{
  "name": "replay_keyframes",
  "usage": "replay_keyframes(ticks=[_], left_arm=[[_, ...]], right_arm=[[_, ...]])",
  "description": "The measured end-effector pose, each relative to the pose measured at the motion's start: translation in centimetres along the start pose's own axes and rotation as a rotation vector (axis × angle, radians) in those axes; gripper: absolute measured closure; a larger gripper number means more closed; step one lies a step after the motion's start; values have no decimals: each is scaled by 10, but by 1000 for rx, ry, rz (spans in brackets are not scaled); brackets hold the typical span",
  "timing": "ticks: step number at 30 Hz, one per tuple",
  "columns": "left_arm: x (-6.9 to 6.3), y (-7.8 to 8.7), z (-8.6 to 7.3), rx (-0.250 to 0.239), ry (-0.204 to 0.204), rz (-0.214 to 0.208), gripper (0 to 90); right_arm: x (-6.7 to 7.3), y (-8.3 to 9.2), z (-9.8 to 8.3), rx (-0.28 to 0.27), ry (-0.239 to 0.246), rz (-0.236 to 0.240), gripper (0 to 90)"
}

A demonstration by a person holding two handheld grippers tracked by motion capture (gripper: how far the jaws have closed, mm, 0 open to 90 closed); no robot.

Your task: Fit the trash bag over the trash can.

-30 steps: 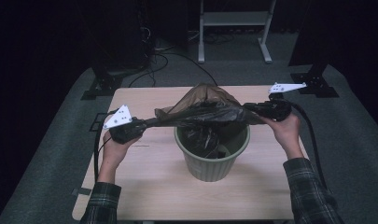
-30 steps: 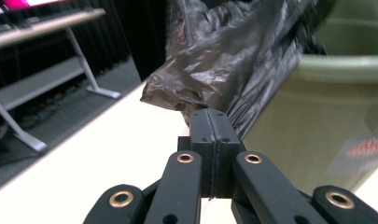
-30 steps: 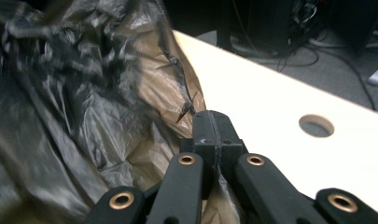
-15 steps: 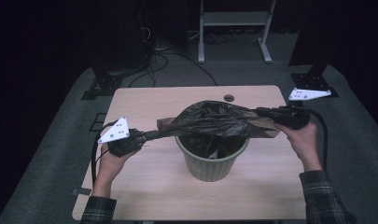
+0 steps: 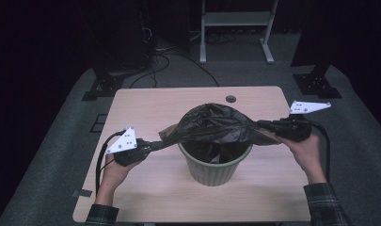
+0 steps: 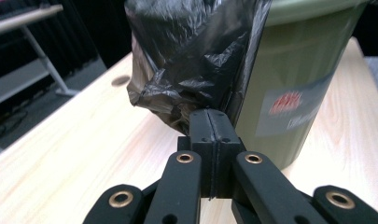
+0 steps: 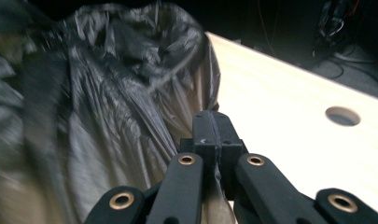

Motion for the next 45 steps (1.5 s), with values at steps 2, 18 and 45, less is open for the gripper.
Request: replay_keyframes(ticks=[2, 18, 45], left_arm=[[-1, -4, -3, 17, -1, -9, 891], [5, -13, -21, 102, 25, 21, 654], [11, 19, 60, -192, 89, -62, 382]], right_arm=[[0, -6, -5, 17, -3, 7, 900], [-3, -10, -11, 18, -20, -17, 773], [6, 60, 40, -239, -1, -55, 340]])
Point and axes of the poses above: each handheld gripper's, and its own axes: y roughly backward along the jaws, z roughly out of its top, x roughly to its left, the point moved 5 cm from there along -y, roughly forward along the jaws, and after that the axes turned 7 degrees about z, right-handed, at the moved point
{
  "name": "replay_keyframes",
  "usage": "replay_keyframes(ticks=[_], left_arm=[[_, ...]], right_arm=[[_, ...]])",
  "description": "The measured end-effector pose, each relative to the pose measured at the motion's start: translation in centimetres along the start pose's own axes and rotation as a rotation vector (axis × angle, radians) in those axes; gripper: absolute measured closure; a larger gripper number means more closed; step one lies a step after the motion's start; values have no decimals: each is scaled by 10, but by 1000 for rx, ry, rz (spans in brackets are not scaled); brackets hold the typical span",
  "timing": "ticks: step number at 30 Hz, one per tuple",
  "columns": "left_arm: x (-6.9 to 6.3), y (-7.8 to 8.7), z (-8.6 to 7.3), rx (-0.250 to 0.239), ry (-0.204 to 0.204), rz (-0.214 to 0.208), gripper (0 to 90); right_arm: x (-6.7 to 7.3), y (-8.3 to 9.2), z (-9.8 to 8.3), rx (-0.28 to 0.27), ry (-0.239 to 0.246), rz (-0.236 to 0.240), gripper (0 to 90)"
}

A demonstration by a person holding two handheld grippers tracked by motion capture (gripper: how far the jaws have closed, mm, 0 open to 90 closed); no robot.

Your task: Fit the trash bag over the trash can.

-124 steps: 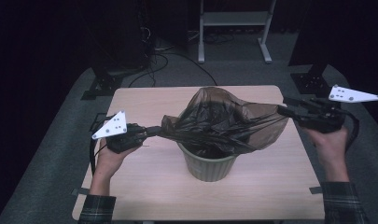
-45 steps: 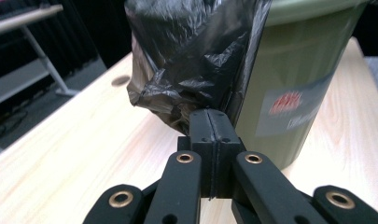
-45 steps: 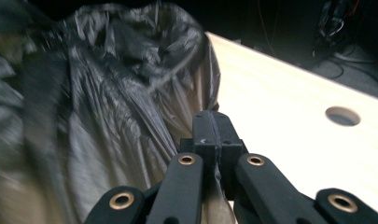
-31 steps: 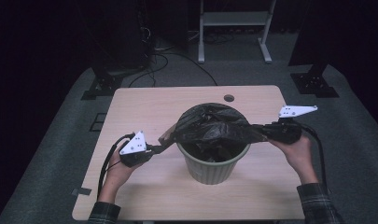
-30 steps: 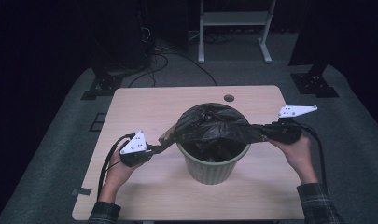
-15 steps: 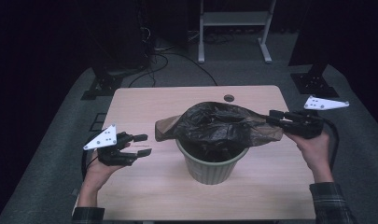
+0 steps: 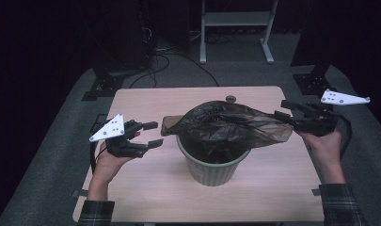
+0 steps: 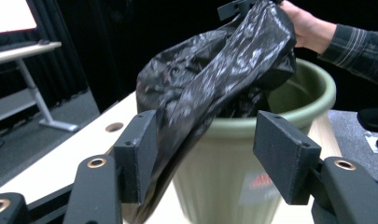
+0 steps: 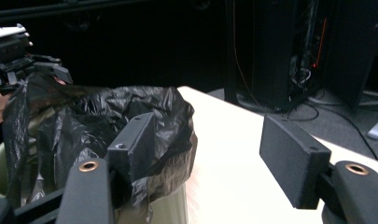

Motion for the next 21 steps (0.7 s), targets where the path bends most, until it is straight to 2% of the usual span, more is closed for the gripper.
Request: replay_keyframes(ticks=[3, 5, 7, 8, 9, 10, 11, 14, 18, 21], left_arm=[[-2, -12, 4, 12, -18, -15, 382], [-2, -20, 5, 22, -29, -11, 384], [-2, -25, 5, 29, -35, -24, 417], [-2, -28, 4, 38, -40, -17, 421], [-2, -29, 4, 46, -43, -30, 444], [-3, -30, 3, 48, -48, -34, 515], [-3, -32, 2, 57, -59, -25, 542], [-3, -32, 1, 68, -76, -21, 702], [-5, -31, 1, 64, -81, -38, 870], [-7, -30, 1, 72, -80, -51, 896]], right_arm=[[3, 2, 4, -16, 0, 19, 359], [5, 1, 3, -7, 4, 31, 370], [6, 0, 2, 5, 2, 45, 394], [7, -1, 1, 8, 3, 60, 400], [9, -1, 0, 10, 2, 66, 400], [10, -2, -1, 12, 0, 71, 401], [11, -2, -2, 17, -3, 76, 405], [13, -3, -5, 32, -2, 86, 404], [16, -1, -10, 38, -9, 112, 386], [21, 0, -17, 58, -8, 133, 374]])
Point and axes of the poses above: each handheld gripper's, and its own axes: y roughly backward along the jaws, z roughly out of its top, x roughly to its left, the point moved 5 cm from there along -y, roughly forward along the jaws, and after that the axes turned 7 degrees about z, right-handed, at the moved point
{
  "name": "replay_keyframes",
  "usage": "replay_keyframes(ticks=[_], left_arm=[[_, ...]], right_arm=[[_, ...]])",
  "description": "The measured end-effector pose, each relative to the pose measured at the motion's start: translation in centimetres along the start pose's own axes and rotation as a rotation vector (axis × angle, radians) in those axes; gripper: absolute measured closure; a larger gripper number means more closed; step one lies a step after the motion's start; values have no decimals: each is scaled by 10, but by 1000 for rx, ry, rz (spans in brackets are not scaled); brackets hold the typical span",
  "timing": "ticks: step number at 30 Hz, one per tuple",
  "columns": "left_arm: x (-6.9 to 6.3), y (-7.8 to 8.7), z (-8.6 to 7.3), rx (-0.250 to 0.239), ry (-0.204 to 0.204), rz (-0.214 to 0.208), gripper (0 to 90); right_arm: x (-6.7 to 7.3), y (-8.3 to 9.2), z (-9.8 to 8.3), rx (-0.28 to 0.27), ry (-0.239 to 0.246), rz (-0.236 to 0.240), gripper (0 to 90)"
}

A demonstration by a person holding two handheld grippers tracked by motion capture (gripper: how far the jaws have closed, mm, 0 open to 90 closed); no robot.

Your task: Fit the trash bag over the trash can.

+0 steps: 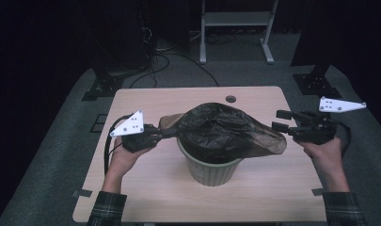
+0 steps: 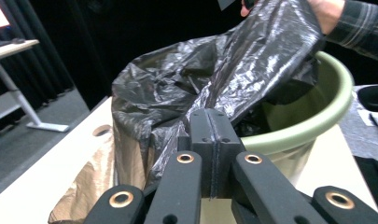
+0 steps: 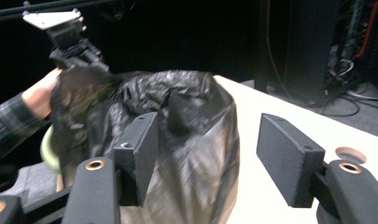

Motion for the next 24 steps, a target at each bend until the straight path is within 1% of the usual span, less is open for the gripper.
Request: replay_keyframes(ticks=[5, 7, 9, 10, 11, 12, 13, 14, 15, 16, 18, 21, 24], left_arm=[[-4, 3, -2, -5, 6, -15, 897], [-6, 4, -3, -10, 9, -17, 897], [-6, 4, -4, -14, 11, -18, 896], [-6, 4, -4, -14, 12, -17, 897], [-6, 4, -4, -15, 14, -19, 897], [-7, 4, -4, -18, 16, -23, 897], [-8, 4, -4, -20, 15, -26, 897], [-9, 6, -3, -23, 16, -34, 897], [-11, 7, -3, -27, 19, -44, 897], [-14, 9, -4, -34, 24, -58, 897], [-18, 14, -6, -38, 30, -74, 897], [-25, 23, -11, -49, 44, -99, 898], [-32, 29, -19, -33, 49, -102, 898]], right_arm=[[4, -5, -16, 33, -7, 31, 337], [7, -9, -22, 39, -24, 68, 328], [10, -14, -26, 45, -25, 98, 348], [10, -17, -28, 57, -18, 98, 383], [11, -19, -30, 73, -21, 107, 486], [12, -21, -32, 87, -21, 126, 608], [14, -22, -33, 93, -10, 127, 696], [16, -23, -34, 97, -4, 133, 768], [18, -23, -35, 100, -1, 148, 822], [21, -23, -35, 102, 9, 154, 853], [27, -22, -38, 119, 17, 174, 887], [36, -20, -43, 141, 27, 198, 893], [45, -17, -47, 144, 39, 219, 893]])
Point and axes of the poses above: each handheld gripper's, and its own axes: y roughly backward along the jaws, z roughly out of its top, x roughly to its left, the point moved 5 cm from there along -y, roughly forward along the jaws, and after that the axes turned 7 degrees about z, right-handed, at the moved point
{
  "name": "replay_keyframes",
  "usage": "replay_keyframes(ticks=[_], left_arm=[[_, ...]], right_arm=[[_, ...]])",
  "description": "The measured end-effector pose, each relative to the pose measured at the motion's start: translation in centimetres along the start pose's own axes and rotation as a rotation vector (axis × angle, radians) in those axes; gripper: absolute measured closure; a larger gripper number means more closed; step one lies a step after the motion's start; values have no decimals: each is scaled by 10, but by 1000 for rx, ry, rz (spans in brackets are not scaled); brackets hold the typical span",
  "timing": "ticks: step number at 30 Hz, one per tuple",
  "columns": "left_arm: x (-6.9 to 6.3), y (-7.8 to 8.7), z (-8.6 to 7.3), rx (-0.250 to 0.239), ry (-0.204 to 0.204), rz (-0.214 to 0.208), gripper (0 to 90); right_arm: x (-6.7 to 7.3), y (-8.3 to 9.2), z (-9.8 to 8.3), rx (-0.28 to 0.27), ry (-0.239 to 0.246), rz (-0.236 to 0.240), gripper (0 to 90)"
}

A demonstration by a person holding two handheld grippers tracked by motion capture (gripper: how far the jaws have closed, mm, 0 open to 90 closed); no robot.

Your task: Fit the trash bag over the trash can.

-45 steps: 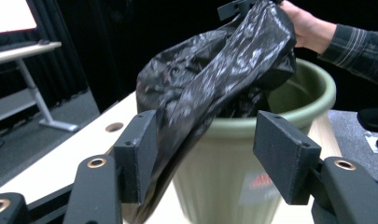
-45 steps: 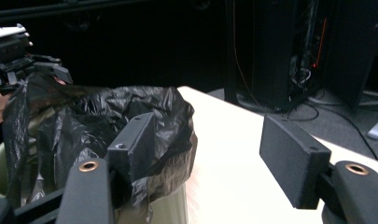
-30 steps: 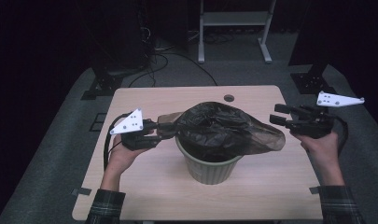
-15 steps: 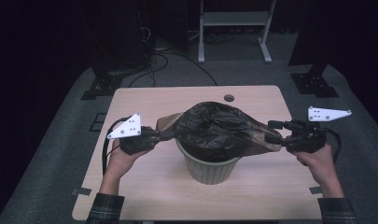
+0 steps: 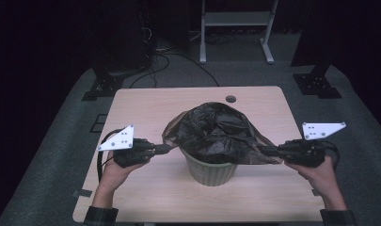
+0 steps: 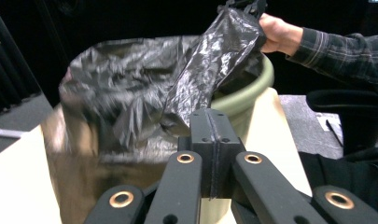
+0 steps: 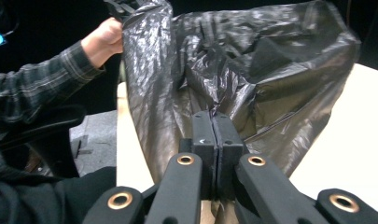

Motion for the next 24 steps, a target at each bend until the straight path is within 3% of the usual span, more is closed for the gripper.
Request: replay_keyframes(ticks=[4, 6, 15, 18, 20, 24], left_arm=[[1, 4, -1, -18, 6, 21, 897], [0, 1, -1, 28, -6, 30, 897], [-13, -8, -39, 146, 34, -68, 898], [-15, -11, -50, 198, 40, -81, 898], [-15, -13, -57, 227, 43, -76, 898], [-7, -18, -72, 287, 56, -32, 897]], right_arm=[[4, -1, -2, 9, 8, -4, 885], [3, -2, -2, 11, 4, -5, 890], [8, -3, -20, 36, -16, 25, 893], [9, -5, -24, 55, -12, 37, 891], [8, -9, -28, 80, -13, 39, 890], [-1, -18, -35, 134, -23, -19, 879]])
Point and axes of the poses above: each handheld gripper's, and its own axes: y roughly backward along the jaws, z roughly out of its top, x roughly to its left, the point moved 5 cm from there along -y, roughly forward along the jaws, and after that the axes turned 7 degrees about z, right-handed, at the moved point
